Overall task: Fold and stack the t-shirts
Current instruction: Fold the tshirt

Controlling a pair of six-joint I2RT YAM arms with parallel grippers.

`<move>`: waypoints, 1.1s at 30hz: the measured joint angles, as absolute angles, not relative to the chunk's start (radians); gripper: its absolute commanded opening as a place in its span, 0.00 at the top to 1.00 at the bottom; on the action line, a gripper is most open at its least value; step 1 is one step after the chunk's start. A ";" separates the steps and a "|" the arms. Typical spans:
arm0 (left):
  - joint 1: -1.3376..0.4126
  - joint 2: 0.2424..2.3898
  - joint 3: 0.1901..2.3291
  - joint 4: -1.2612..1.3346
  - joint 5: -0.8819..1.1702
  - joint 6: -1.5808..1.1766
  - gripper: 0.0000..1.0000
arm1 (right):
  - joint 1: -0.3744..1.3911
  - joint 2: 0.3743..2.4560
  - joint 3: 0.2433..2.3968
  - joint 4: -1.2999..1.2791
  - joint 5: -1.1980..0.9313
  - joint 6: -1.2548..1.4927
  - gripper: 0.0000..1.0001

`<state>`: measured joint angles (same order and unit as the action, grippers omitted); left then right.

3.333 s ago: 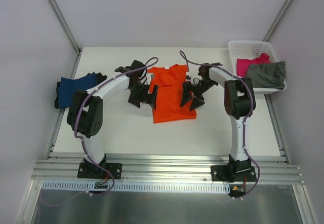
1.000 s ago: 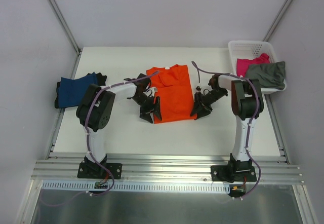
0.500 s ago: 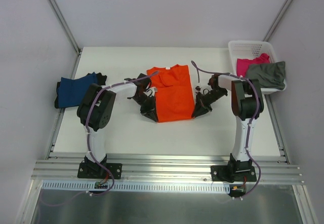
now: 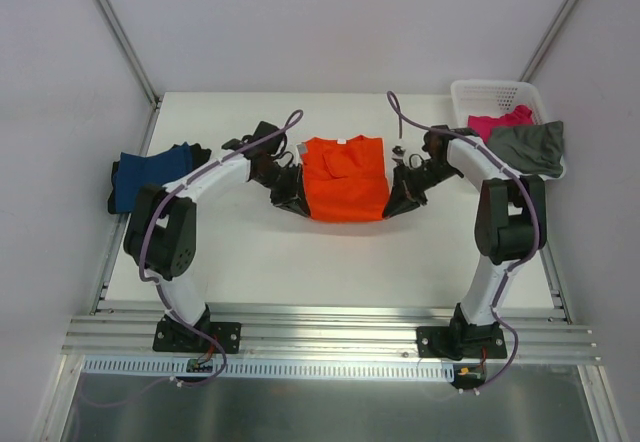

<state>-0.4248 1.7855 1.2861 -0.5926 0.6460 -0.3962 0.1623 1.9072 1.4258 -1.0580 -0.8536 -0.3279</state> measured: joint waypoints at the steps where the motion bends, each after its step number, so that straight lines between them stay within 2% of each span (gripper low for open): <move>1: -0.424 1.768 1.296 -0.596 0.646 -0.389 1.00 | 0.163 1.898 1.426 -1.062 -0.853 -0.331 0.99; 9: -0.424 1.726 1.416 -0.625 0.628 -0.342 1.00 | 0.165 1.885 1.463 -1.062 -0.853 -0.328 0.99; 16: -0.408 1.741 1.516 -0.642 0.611 -0.319 1.00 | 0.166 1.911 1.617 -1.045 -0.854 -0.308 0.99; 25: -0.377 1.858 1.633 -0.659 0.538 -0.277 1.00 | 0.138 2.056 1.778 -0.987 -0.848 -0.234 0.99; 33: -0.366 2.017 1.819 -0.660 0.459 -0.223 1.00 | 0.081 2.223 2.029 -0.942 -0.818 -0.157 0.99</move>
